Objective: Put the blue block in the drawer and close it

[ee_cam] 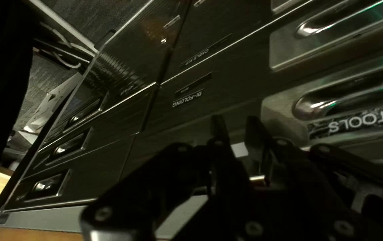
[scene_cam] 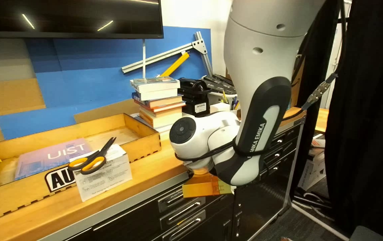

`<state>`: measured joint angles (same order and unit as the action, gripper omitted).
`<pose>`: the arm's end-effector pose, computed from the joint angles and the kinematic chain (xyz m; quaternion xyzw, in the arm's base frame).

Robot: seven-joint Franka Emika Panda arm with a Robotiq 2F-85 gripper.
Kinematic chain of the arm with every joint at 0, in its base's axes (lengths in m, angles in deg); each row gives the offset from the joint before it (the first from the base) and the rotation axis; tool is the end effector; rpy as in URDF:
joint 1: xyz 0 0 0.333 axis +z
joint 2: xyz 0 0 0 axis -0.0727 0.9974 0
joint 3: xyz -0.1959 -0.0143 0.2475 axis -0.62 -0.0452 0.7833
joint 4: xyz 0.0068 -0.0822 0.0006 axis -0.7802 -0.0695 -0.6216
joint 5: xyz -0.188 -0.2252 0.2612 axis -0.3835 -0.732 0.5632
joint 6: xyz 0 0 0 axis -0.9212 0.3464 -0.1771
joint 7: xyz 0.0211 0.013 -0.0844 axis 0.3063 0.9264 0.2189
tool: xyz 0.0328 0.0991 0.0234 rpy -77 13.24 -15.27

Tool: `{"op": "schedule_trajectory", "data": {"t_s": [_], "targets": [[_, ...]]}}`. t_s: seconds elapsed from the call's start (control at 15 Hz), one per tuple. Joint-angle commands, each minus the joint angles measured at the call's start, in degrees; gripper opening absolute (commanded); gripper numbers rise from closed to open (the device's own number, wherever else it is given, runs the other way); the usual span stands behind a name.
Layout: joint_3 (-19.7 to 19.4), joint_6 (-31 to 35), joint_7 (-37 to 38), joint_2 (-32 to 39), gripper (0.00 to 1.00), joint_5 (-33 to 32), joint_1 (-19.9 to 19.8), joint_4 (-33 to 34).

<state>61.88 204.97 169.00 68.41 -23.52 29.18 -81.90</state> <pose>0.5329 0.0793 0.1560 0.9028 -0.3005 0.2402 0.1922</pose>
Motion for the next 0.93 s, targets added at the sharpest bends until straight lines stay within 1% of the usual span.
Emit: {"op": "schedule_trajectory", "data": {"t_s": [0.0,0.07,0.13,0.2,0.33,0.4,0.53,0.6,0.67,0.73,0.87], "targets": [[0.08,-4.16,-12.27,-13.41,0.57,2.9,-1.43,-8.98],[3.28,-4.29,-16.33,-16.09,0.64,3.6,-4.85,-11.41],[5.76,-4.97,-20.3,-19.11,0.72,4.18,-7.4,-13.82],[7.09,-4.59,-24.49,-22.22,0.79,5.25,-9.06,-15.98],[11.42,-4.85,-32.45,-28.19,0.94,8.55,-13.03,-20.67],[13.22,-4.63,-36.57,-30.5,0.99,11.11,-14.33,-22.65],[15.66,-4.88,-44.76,-34.42,1.0,17.49,-14.69,-25.84],[21.12,-6.04,-49.03,-36.12,1.0,21.2,-18.48,-26.88],[23.1,-7.63,-53.35,-37.37,1.0,25.54,-18.3,-27.35],[18.38,-10.17,-57.51,-38.67,1.0,28.84,-11.68,-27.2],[18.78,-19.9,-66.01,-43.08,1.0,33.33,-10.13,-24.13]]}}
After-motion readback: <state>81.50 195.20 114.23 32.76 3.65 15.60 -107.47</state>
